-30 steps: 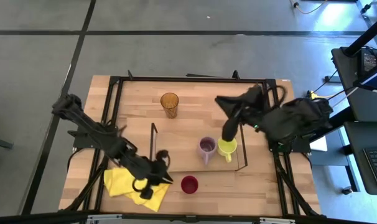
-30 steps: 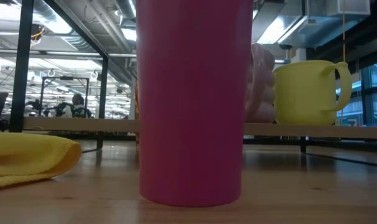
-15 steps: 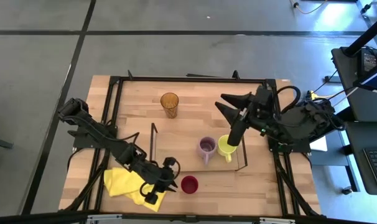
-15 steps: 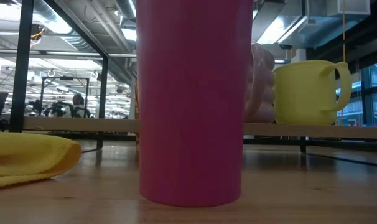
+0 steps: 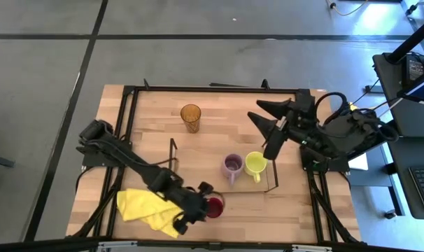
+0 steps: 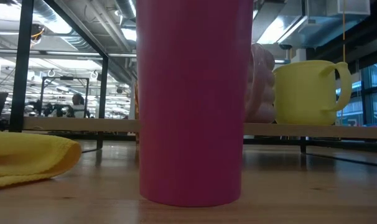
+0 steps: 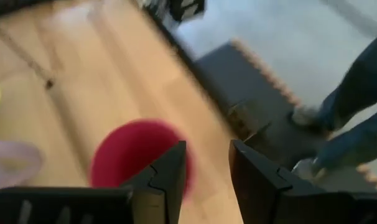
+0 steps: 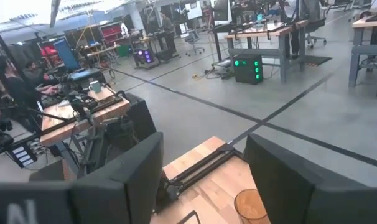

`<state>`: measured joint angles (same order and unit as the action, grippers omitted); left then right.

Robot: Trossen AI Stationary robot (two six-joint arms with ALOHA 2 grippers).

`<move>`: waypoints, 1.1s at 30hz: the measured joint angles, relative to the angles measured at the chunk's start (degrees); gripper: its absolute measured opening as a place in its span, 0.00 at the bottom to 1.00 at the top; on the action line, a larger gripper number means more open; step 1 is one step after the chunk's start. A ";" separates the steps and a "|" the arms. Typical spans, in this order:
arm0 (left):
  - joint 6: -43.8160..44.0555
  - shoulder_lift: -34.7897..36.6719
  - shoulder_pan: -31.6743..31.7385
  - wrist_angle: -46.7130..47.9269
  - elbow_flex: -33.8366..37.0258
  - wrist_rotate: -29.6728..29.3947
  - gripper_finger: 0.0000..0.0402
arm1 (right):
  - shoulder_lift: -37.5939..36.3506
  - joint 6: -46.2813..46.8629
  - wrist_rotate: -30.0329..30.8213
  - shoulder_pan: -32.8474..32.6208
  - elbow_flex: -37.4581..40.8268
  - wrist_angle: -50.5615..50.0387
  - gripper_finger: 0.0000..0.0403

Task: Stack small to large cups/mugs on shelf
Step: Put the red cup on the shelf

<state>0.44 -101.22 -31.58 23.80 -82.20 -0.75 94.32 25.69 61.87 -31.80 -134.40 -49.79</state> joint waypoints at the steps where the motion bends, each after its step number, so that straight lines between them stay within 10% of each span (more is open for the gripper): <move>1: -0.60 -1.40 0.39 2.49 -1.69 -0.21 0.29 | -0.09 0.58 0.02 -0.22 0.02 -0.52 0.57; 33: 0.63 -12.61 -1.22 15.79 -11.88 -6.66 0.28 | -0.36 10.10 0.07 -1.54 -0.01 -9.69 0.57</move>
<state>1.07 -113.83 -32.80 39.59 -94.08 -7.41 93.95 35.79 61.93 -33.34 -134.41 -59.48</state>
